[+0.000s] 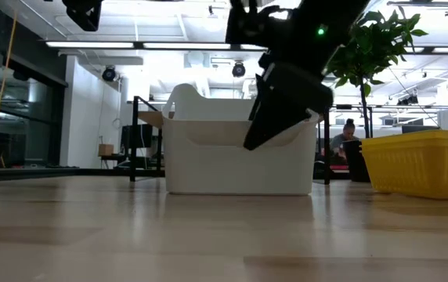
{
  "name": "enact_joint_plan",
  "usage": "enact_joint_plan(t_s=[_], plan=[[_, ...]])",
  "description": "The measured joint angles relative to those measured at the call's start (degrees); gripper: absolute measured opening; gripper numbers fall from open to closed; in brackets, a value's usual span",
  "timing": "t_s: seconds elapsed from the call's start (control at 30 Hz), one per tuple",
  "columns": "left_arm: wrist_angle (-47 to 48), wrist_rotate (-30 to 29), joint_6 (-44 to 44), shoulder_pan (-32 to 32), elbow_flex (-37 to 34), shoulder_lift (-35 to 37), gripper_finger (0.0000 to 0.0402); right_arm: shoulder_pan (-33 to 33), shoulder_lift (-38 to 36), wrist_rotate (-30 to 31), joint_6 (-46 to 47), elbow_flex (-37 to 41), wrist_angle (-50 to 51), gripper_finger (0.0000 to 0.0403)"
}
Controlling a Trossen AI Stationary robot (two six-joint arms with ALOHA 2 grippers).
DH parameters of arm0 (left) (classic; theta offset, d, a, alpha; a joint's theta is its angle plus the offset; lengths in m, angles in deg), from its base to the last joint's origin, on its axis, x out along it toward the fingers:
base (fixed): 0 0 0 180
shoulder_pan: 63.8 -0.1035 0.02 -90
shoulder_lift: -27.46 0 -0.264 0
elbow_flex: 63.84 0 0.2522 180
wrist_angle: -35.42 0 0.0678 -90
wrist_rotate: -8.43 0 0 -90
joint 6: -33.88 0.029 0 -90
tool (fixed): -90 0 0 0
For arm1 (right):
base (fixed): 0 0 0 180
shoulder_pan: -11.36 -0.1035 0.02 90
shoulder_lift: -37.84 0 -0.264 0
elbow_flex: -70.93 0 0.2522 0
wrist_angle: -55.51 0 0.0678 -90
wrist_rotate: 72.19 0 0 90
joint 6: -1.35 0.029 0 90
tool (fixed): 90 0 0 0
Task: Stack baskets on shelf by color
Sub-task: Stack the bottom left white bin on top of the top white bin
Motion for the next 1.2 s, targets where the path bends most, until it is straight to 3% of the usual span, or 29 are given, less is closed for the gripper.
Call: enact_joint_plan(t_s=[0.17,0.4,0.47,0.8,1.07,1.2], plan=[[0.00,0.02,0.09,0.00,0.00,-0.02,0.0176,0.55,0.02,0.47,0.77,0.00,-1.58,0.0198],[0.33,0.02,-0.01,0.00,0.00,-0.04,0.0176,0.31,0.02,0.81,-0.72,0.00,-3.37,0.0036],[0.43,0.02,-0.04,0.00,0.00,-0.04,0.0176,0.39,0.02,0.85,-0.83,0.00,-2.80,0.0011],[0.44,0.04,0.02,0.00,0.00,-0.04,0.0176,0.08,-0.37,0.97,-0.93,-6.15,4.00,0.0005],[0.96,0.04,-0.04,0.00,0.00,-0.07,0.0176,0.46,-0.42,-11.71,-3.30,-9.92,5.94,0.0001],[0.95,0.06,-0.04,0.00,0.00,-0.07,0.0176,0.91,-0.44,-13.62,-3.21,-9.80,6.29,0.0001]])
